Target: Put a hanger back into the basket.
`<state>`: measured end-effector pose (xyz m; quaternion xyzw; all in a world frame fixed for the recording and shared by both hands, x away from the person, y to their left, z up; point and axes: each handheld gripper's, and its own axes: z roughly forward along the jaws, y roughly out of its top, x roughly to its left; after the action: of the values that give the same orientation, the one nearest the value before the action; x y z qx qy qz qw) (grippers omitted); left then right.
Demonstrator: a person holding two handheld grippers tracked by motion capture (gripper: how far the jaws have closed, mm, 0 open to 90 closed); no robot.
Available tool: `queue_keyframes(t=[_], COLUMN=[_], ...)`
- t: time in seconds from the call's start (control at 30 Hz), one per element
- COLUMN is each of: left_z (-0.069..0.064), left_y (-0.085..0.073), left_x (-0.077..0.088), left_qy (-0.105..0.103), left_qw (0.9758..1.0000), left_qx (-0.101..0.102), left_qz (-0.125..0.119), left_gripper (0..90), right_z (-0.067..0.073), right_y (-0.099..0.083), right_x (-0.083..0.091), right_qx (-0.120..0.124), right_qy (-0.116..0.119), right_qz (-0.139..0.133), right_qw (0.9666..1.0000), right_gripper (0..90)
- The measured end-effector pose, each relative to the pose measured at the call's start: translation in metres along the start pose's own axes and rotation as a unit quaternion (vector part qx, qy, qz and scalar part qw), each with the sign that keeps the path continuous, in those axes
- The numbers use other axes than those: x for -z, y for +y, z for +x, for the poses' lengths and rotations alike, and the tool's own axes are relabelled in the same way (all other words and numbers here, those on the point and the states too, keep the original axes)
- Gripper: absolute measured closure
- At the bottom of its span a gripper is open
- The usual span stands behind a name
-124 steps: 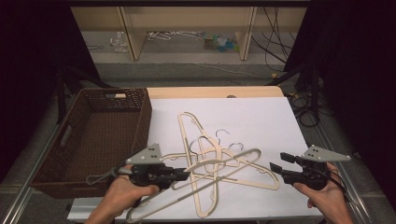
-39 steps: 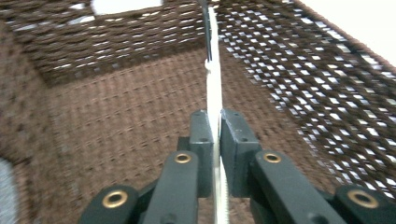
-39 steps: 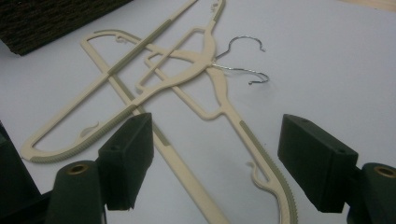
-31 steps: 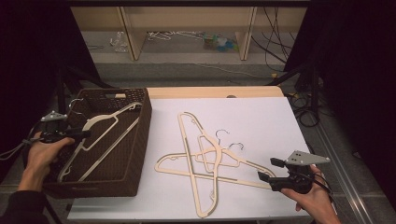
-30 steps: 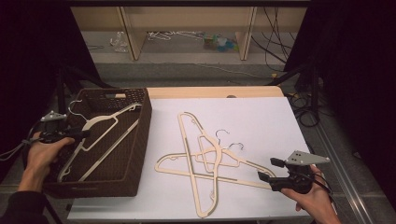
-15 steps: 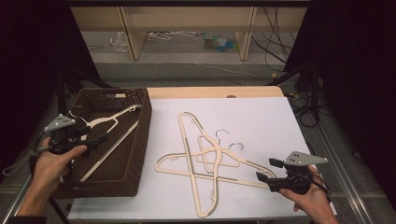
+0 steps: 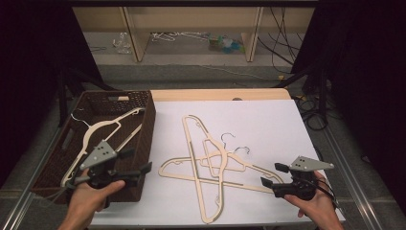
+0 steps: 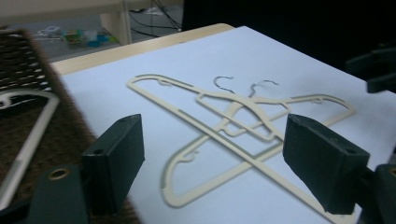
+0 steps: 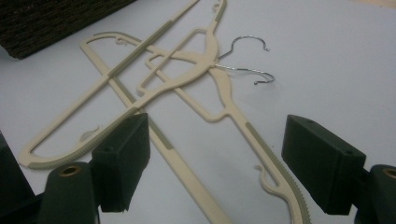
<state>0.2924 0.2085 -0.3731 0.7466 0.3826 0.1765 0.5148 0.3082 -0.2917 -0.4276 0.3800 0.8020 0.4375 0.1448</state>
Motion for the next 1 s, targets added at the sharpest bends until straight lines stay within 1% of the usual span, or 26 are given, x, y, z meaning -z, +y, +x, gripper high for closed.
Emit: queue_keyframes(t=[0.03, 0.07, 0.1, 0.13, 0.17, 0.2, 0.23, 0.27, 0.3, 0.33, 0.37, 0.4, 0.43, 0.47, 0.5, 0.57, 0.6, 0.63, 0.7, 0.73, 0.77, 0.8, 0.83, 0.9, 1.0], left_z=[-0.005, -0.009, -0.014, -0.016, -0.019, -0.022, -0.025, -0.027, -0.029, -0.031, -0.032, -0.034, -0.035, -0.035, -0.036, -0.036, -0.037, -0.037, -0.037, -0.038, -0.038, -0.039, -0.039, -0.04, -0.04], left_y=[-0.002, -0.005, -0.008, -0.011, -0.014, -0.017, -0.021, -0.025, -0.029, -0.034, -0.038, -0.041, -0.044, -0.045, -0.046, -0.047, -0.047, -0.048, -0.05, -0.051, -0.052, -0.053, -0.054, -0.055, -0.057], left_x=[-0.002, -0.003, -0.006, -0.007, -0.008, -0.01, -0.011, -0.013, -0.014, -0.015, -0.017, -0.017, -0.018, -0.018, -0.018, -0.018, -0.019, -0.019, -0.02, -0.02, -0.021, -0.021, -0.021, -0.021, -0.022], left_qy=[0.0, -0.002, -0.006, -0.011, -0.014, -0.018, -0.015, -0.017, -0.017, -0.019, -0.02, -0.018, -0.021, -0.028, -0.024, -0.021, -0.02, -0.017, -0.016, -0.012, -0.018, -0.015, -0.017, -0.016, -0.017], left_qw=[1.0, 0.9999, 0.9999, 0.9999, 0.9999, 0.9998, 0.9997, 0.9996, 0.9995, 0.9993, 0.9991, 0.9991, 0.9988, 0.9986, 0.9986, 0.9985, 0.9985, 0.9986, 0.998, 0.9981, 0.9982, 0.9981, 0.9981, 0.9981, 0.998], left_qx=[-0.002, -0.01, -0.008, -0.006, -0.008, -0.01, -0.016, -0.022, -0.024, -0.027, -0.03, -0.032, -0.035, -0.036, -0.04, -0.046, -0.047, -0.048, -0.059, -0.058, -0.054, -0.057, -0.057, -0.058, -0.059], left_qz=[0.001, 0.001, 0.001, 0.003, 0.005, 0.004, 0.008, 0.008, 0.012, 0.017, 0.02, 0.023, 0.028, 0.027, 0.026, 0.023, 0.019, 0.016, 0.015, 0.018, 0.017, 0.018, 0.015, 0.014, 0.015], left_gripper=[20.7, 20.7, 20.7, 20.6, 20.6, 20.5, 20.5, 20.5, 20.5, 20.3, 20.0, 19.7, 19.7, 19.4, 19.1, 19.1, 19.1, 19.0, 19.0, 19.0, 19.0, 19.1, 19.0, 19.1, 19.0], right_z=[0.0, 0.0, 0.0, 0.0, 0.001, 0.001, 0.002, 0.003, 0.004, 0.004, 0.005, 0.005, 0.005, 0.006, 0.006, 0.008, 0.009, 0.01, 0.012, 0.013, 0.015, 0.017, 0.02, 0.026, 0.035], right_y=[0.0, 0.0, 0.0, 0.0, 0.0, 0.0, 0.0, 0.0, 0.0, 0.001, 0.0, 0.0, 0.0, 0.001, 0.001, 0.001, 0.001, 0.001, 0.002, 0.002, 0.003, 0.003, 0.004, 0.006, 0.008], right_x=[-0.001, -0.001, -0.001, -0.002, 0.0, -0.001, -0.001, -0.001, -0.002, -0.002, -0.002, -0.003, -0.004, -0.004, -0.005, -0.005, -0.006, -0.006, -0.009, -0.009, -0.011, -0.012, -0.015, -0.019, -0.028], right_qx=[0.002, 0.0, -0.001, 0.002, 0.002, 0.004, 0.003, 0.0, -0.002, 0.001, 0.0, 0.004, 0.005, 0.006, 0.01, 0.006, 0.006, 0.008, 0.013, 0.012, 0.013, 0.014, 0.014, 0.013, 0.021], right_qy=[0.001, -0.001, 0.0, 0.001, 0.001, 0.001, 0.001, 0.003, 0.008, 0.008, 0.009, 0.002, 0.005, 0.007, 0.004, 0.002, 0.007, 0.005, 0.007, 0.002, 0.004, 0.004, -0.001, 0.002, 0.004], right_qz=[0.0, 0.001, 0.002, -0.004, 0.005, 0.005, 0.001, 0.002, 0.0, 0.009, 0.01, 0.004, 0.004, 0.006, 0.004, 0.003, 0.004, 0.003, 0.004, 0.002, 0.005, 0.004, 0.008, 0.009, 0.013], right_qw=[1.0, 1.0, 1.0, 1.0, 1.0, 1.0, 1.0, 1.0, 1.0, 0.9999, 0.9999, 1.0, 1.0, 0.9999, 0.9999, 1.0, 0.9999, 0.9999, 0.9999, 0.9999, 0.9999, 0.9999, 0.9999, 0.9999, 0.9997], right_gripper=[24.7, 24.7, 24.6, 24.6, 24.6, 24.6, 24.6, 24.6, 24.6, 24.6, 24.6, 24.6, 24.6, 24.6, 24.6, 24.6, 24.5, 24.5, 24.5, 24.4, 24.4, 24.3, 23.5, 23.4, 23.3])
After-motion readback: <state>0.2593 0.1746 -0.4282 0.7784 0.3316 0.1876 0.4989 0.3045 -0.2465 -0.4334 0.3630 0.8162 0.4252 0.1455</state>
